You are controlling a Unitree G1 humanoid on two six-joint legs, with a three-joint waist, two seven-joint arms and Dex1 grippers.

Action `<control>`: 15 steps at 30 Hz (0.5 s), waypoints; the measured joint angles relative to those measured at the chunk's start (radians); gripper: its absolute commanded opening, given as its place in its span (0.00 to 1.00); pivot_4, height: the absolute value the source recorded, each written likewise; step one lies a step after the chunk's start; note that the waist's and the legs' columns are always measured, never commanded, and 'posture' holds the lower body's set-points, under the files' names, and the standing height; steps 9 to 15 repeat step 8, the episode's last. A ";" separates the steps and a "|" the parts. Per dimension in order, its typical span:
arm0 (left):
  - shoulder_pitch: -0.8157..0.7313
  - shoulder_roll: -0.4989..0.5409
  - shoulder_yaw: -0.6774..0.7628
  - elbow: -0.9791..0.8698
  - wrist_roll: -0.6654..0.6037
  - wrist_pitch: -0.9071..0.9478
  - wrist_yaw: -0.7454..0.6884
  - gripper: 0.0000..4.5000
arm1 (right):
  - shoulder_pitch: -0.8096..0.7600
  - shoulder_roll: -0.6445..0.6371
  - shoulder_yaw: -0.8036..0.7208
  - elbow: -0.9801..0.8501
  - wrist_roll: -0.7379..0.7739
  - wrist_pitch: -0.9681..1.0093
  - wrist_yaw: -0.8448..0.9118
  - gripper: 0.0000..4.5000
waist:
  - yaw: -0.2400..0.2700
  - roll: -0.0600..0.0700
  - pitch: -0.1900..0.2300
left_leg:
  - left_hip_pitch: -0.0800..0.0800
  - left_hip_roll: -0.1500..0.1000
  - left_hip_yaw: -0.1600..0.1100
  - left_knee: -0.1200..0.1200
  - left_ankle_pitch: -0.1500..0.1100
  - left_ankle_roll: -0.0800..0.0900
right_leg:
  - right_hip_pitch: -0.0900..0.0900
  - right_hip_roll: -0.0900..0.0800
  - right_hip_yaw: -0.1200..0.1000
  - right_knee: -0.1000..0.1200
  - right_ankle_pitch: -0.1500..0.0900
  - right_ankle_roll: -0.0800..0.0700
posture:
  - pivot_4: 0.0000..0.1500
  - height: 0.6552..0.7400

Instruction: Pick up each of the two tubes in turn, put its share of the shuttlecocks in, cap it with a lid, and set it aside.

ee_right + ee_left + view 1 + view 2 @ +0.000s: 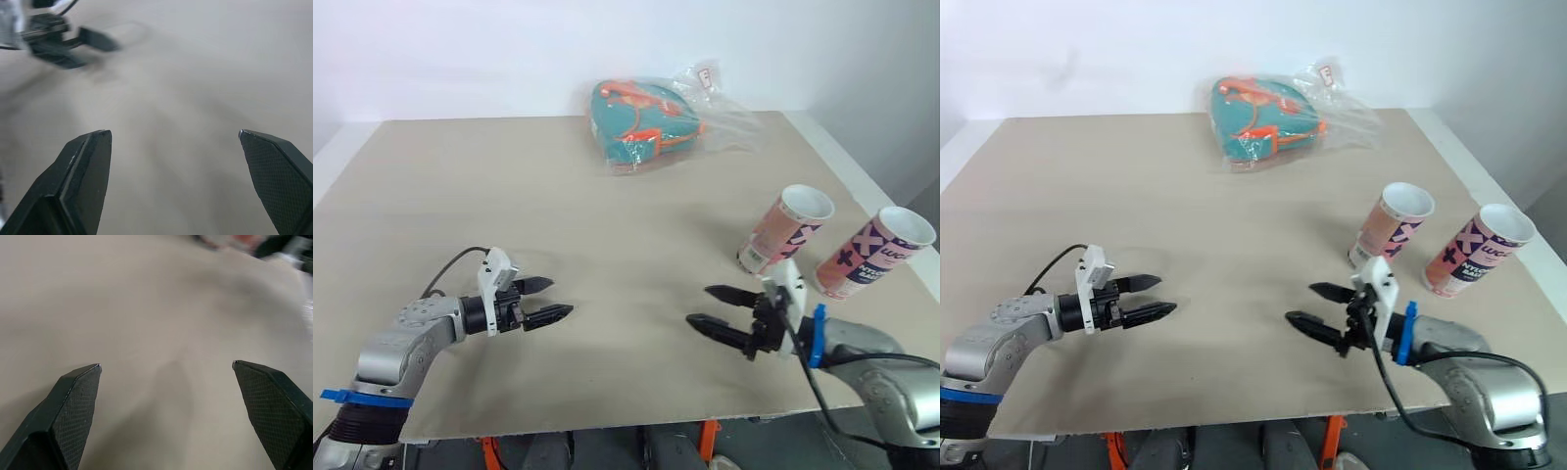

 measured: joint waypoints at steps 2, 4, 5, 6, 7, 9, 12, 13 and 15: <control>0.005 -0.022 0.004 -0.002 0.000 -0.004 0.018 1.00 | -0.015 0.015 0.024 0.002 -0.005 -0.003 -0.009 0.99 | 0.000 0.000 0.000 | -0.001 0.000 0.001 0.000 0.000 0.000 | 0.000 -0.001 0.000 -0.001 0.000 0.001 | 1.00 0.99; 0.010 -0.046 0.004 -0.011 0.000 -0.011 0.041 1.00 | -0.028 0.022 0.033 0.014 -0.017 -0.014 -0.015 0.99 | 0.000 -0.001 0.000 | -0.001 0.000 0.001 0.000 0.000 0.000 | 0.000 -0.001 0.000 -0.001 0.002 0.005 | 1.00 0.99; 0.012 -0.060 0.006 -0.014 0.000 -0.012 0.054 1.00 | -0.029 0.022 0.033 0.023 -0.019 -0.020 -0.015 0.99 | 0.000 0.000 0.000 | -0.001 0.000 0.001 0.000 0.000 0.000 | 0.000 -0.001 0.000 -0.001 0.002 0.005 | 1.00 0.99; 0.013 -0.069 0.007 -0.018 0.001 -0.012 0.066 1.00 | -0.029 0.022 0.033 0.030 -0.020 -0.022 -0.015 0.99 | 0.000 0.000 0.000 | -0.001 0.000 0.001 0.000 0.000 0.000 | 0.000 0.000 0.000 -0.001 0.002 0.005 | 1.00 0.99; 0.013 -0.075 0.006 -0.023 0.003 -0.013 0.081 1.00 | -0.029 0.022 0.033 0.041 -0.020 -0.025 -0.014 0.99 | -0.001 -0.001 0.000 | -0.001 0.000 0.000 -0.001 0.000 0.000 | -0.001 0.000 0.000 -0.001 0.002 0.004 | 1.00 0.99; 0.012 -0.076 0.006 -0.025 0.007 -0.013 0.089 1.00 | -0.027 0.021 0.032 0.044 -0.020 -0.028 -0.013 0.99 | -0.001 0.000 0.000 | -0.001 0.000 0.000 -0.001 0.000 0.000 | -0.001 0.001 0.000 -0.001 0.002 0.004 | 1.00 0.99; 0.012 -0.076 0.006 -0.025 0.007 -0.013 0.089 1.00 | -0.027 0.021 0.032 0.044 -0.020 -0.028 -0.013 0.99 | -0.001 0.000 0.000 | -0.001 0.000 0.000 -0.001 0.000 0.000 | -0.001 0.001 0.000 -0.001 0.002 0.004 | 1.00 0.99; 0.012 -0.076 0.006 -0.025 0.007 -0.013 0.089 1.00 | -0.027 0.021 0.032 0.044 -0.020 -0.028 -0.013 0.99 | -0.001 0.000 0.000 | -0.001 0.000 0.000 -0.001 0.000 0.000 | -0.001 0.001 0.000 -0.001 0.002 0.004 | 1.00 0.99; 0.012 -0.076 0.006 -0.025 0.007 -0.013 0.089 1.00 | -0.027 0.021 0.032 0.044 -0.020 -0.028 -0.013 0.99 | -0.001 0.000 0.000 | -0.001 0.000 0.000 -0.001 0.000 0.000 | -0.001 0.001 0.000 -0.001 0.002 0.004 | 1.00 0.99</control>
